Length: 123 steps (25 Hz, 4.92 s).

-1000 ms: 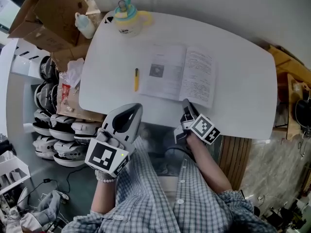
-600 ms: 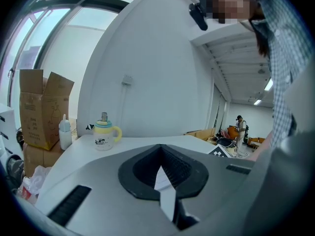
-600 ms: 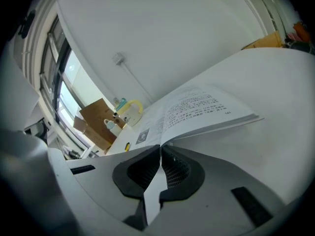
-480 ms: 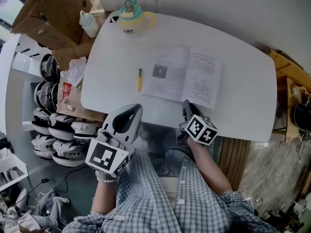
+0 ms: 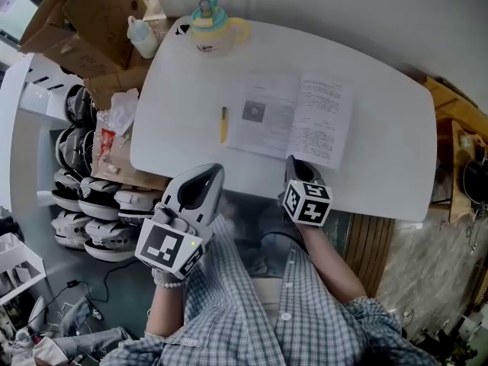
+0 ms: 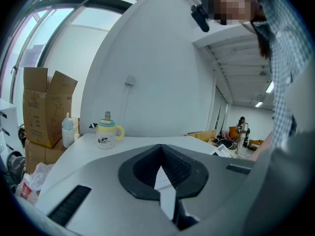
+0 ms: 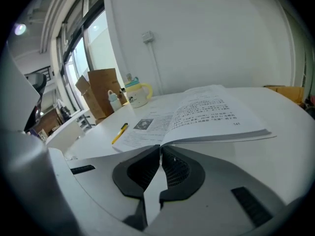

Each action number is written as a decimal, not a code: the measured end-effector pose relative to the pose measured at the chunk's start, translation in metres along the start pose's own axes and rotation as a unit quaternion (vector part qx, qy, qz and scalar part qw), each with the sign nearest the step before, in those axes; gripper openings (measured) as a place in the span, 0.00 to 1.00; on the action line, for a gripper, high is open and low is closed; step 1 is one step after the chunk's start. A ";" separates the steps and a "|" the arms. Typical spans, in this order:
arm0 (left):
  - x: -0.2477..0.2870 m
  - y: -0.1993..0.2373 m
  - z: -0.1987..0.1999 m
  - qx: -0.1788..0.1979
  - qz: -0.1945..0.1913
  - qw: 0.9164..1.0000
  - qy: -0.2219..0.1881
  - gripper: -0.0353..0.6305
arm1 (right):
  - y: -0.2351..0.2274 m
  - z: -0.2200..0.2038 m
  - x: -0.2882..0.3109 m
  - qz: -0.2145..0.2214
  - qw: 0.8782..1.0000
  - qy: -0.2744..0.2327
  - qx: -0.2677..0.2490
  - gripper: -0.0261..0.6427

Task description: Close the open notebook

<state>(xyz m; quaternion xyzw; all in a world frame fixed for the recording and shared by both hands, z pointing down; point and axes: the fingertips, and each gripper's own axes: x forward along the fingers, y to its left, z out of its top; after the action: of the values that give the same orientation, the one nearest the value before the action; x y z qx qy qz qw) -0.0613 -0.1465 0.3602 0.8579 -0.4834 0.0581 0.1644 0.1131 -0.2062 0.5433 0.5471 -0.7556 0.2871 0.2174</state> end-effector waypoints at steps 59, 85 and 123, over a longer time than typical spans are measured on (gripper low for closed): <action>-0.005 0.022 0.002 -0.018 0.012 1.000 -0.012 0.06 | 0.055 -0.034 0.036 0.054 0.956 0.110 -0.268 0.11; 0.041 -0.021 0.028 0.020 -0.037 0.999 -0.030 0.06 | -0.013 0.066 -0.047 0.044 0.988 -0.064 -0.134 0.07; 0.086 -0.064 0.057 0.065 -0.078 0.994 -0.042 0.06 | -0.023 0.157 -0.127 0.060 0.962 -0.225 -0.141 0.07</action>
<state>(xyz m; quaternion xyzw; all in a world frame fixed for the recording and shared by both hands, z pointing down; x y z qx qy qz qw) 0.0347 -0.2045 0.3142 0.9036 -0.4166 0.0398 0.0918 0.1716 -0.2280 0.3497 0.5149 -0.8494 0.0593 0.0994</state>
